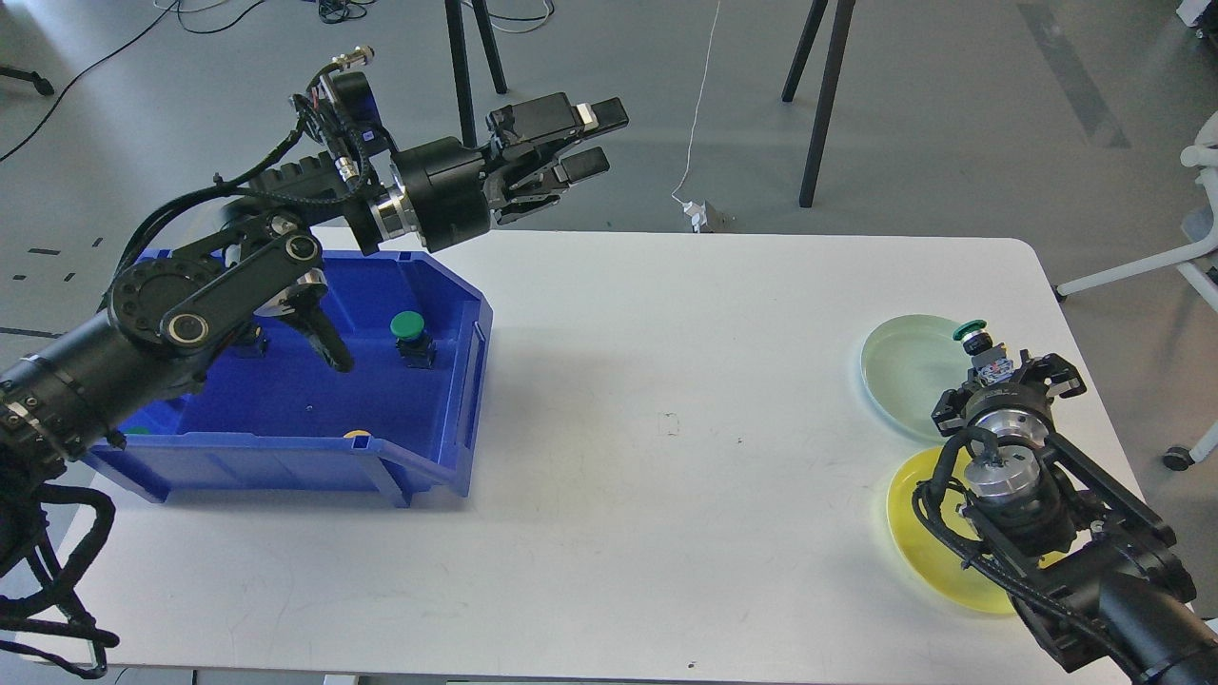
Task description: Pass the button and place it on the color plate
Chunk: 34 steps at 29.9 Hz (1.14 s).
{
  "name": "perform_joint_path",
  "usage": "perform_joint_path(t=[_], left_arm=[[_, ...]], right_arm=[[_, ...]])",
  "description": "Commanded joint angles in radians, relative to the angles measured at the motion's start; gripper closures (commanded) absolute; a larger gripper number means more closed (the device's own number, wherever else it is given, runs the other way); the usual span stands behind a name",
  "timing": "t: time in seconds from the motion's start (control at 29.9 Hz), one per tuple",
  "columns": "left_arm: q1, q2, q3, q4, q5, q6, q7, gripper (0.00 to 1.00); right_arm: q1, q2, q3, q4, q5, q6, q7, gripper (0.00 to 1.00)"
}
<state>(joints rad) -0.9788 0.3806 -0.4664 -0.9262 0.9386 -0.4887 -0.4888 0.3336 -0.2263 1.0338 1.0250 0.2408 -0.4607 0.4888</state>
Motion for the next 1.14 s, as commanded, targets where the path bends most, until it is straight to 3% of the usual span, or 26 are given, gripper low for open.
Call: perform_joint_path(t=[0.0, 0.13, 0.2, 0.27, 0.47, 0.6, 0.83, 0.9, 1.0, 1.1], left_arm=[[0.003, 0.000, 0.000, 0.023, -0.070, 0.000, 0.000, 0.16], [0.005, 0.012, -0.005, 0.059, -0.200, 0.000, 0.000, 0.16], [0.020, 0.039, -0.020, 0.073, -0.283, 0.000, 0.000, 0.16], [0.044, 0.072, -0.050, 0.078, -0.363, 0.000, 0.000, 0.15], [0.112, 0.156, -0.139, 0.082, -0.533, 0.000, 0.000, 0.15], [0.137, 0.205, -0.138, 0.087, -0.538, 0.000, 0.000, 0.15], [0.226, 0.222, -0.149, 0.092, -0.555, 0.000, 0.000, 0.14], [0.241, 0.221, -0.147, 0.092, -0.557, 0.000, 0.000, 0.14], [0.247, 0.219, -0.147, 0.092, -0.557, 0.000, 0.000, 0.14], [0.247, 0.213, -0.147, 0.092, -0.555, 0.000, 0.000, 0.14]], right_arm=[[0.007, 0.001, -0.001, 0.000, 0.000, 0.001, 0.000, 0.35], [0.028, 0.001, -0.003, 0.007, 0.000, -0.001, 0.000, 0.29], [0.032, -0.001, -0.004, 0.018, -0.008, 0.001, 0.000, 0.16], [0.039, -0.005, -0.036, 0.041, -0.027, 0.004, 0.000, 0.09], [0.191, -0.056, -0.253, 0.147, -0.271, 0.051, 0.000, 0.03], [0.287, -0.157, -0.351, 0.193, -0.428, 0.242, 0.000, 0.02], [0.320, -0.318, -0.373, 0.234, -0.388, 0.745, 0.000, 0.02], [0.300, -0.335, -0.373, 0.234, -0.348, 0.847, 0.000, 0.02], [0.295, -0.338, -0.360, 0.233, -0.337, 0.948, 0.000, 0.02], [0.294, -0.335, -0.339, 0.233, -0.336, 0.949, 0.000, 0.03]])
